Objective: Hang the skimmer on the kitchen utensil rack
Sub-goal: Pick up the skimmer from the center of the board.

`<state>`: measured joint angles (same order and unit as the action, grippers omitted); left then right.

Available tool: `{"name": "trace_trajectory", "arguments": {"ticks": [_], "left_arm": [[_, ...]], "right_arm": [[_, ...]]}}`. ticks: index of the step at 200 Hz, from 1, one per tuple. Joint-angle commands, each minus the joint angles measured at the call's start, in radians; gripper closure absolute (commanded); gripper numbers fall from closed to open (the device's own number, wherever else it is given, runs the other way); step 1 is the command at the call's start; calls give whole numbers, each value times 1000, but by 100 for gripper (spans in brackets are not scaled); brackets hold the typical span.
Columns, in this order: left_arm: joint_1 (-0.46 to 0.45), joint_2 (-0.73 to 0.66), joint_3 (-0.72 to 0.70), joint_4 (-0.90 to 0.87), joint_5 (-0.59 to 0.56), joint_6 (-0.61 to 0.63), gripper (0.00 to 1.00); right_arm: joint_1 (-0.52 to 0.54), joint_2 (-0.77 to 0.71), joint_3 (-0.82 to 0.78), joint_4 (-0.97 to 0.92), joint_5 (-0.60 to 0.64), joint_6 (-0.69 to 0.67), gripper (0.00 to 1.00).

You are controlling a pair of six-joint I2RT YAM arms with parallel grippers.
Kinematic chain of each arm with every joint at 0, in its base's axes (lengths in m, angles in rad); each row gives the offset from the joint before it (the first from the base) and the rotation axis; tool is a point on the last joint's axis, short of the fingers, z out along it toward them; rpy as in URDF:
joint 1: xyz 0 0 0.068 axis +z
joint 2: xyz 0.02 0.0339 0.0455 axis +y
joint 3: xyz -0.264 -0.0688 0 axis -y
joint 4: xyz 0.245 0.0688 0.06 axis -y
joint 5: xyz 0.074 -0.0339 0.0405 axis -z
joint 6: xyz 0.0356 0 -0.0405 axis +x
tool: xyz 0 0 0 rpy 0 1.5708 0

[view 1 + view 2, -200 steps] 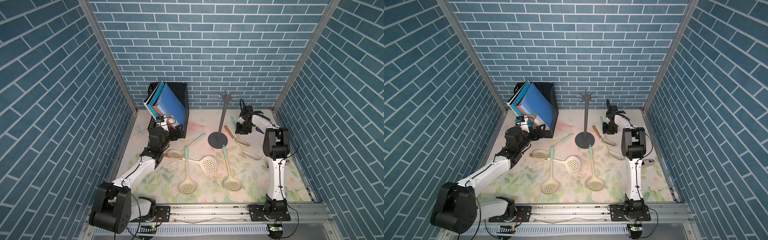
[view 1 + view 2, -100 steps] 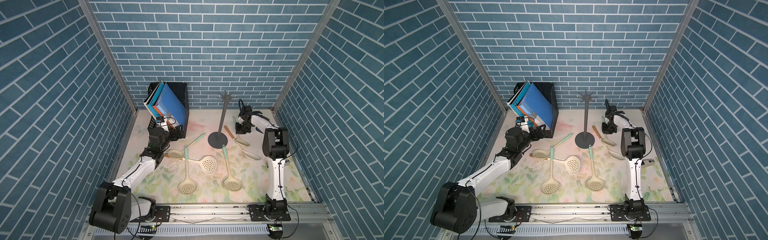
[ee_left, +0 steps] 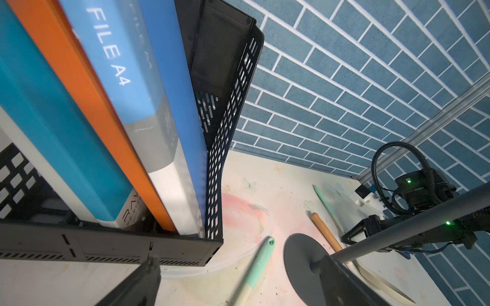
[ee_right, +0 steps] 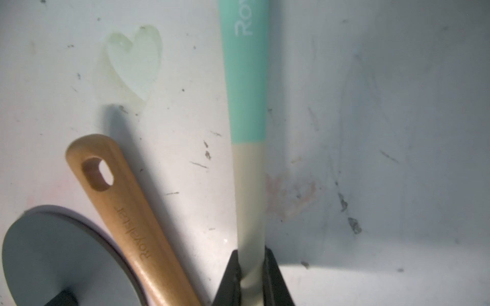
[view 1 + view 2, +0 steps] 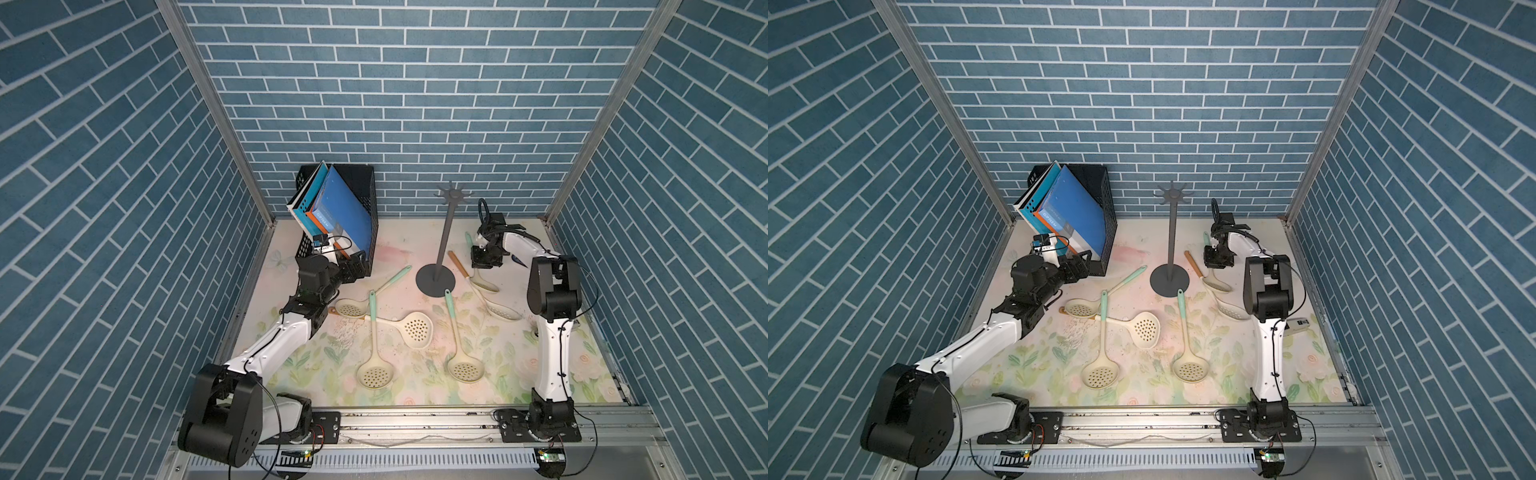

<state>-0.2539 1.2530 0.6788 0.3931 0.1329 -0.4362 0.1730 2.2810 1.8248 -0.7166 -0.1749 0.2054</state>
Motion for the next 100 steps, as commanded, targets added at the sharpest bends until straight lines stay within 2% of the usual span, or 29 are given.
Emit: {"name": "trace_trajectory", "arguments": {"ticks": [1, 100], "left_arm": [[-5, 3, -1, -5, 6, 3, 0], [-5, 56, 16, 24, 20, -34, 0]], "right_arm": [[-17, -74, -43, 11, 30, 24, 100], [-36, -340, -135, 48, 121, -13, 100]]}}
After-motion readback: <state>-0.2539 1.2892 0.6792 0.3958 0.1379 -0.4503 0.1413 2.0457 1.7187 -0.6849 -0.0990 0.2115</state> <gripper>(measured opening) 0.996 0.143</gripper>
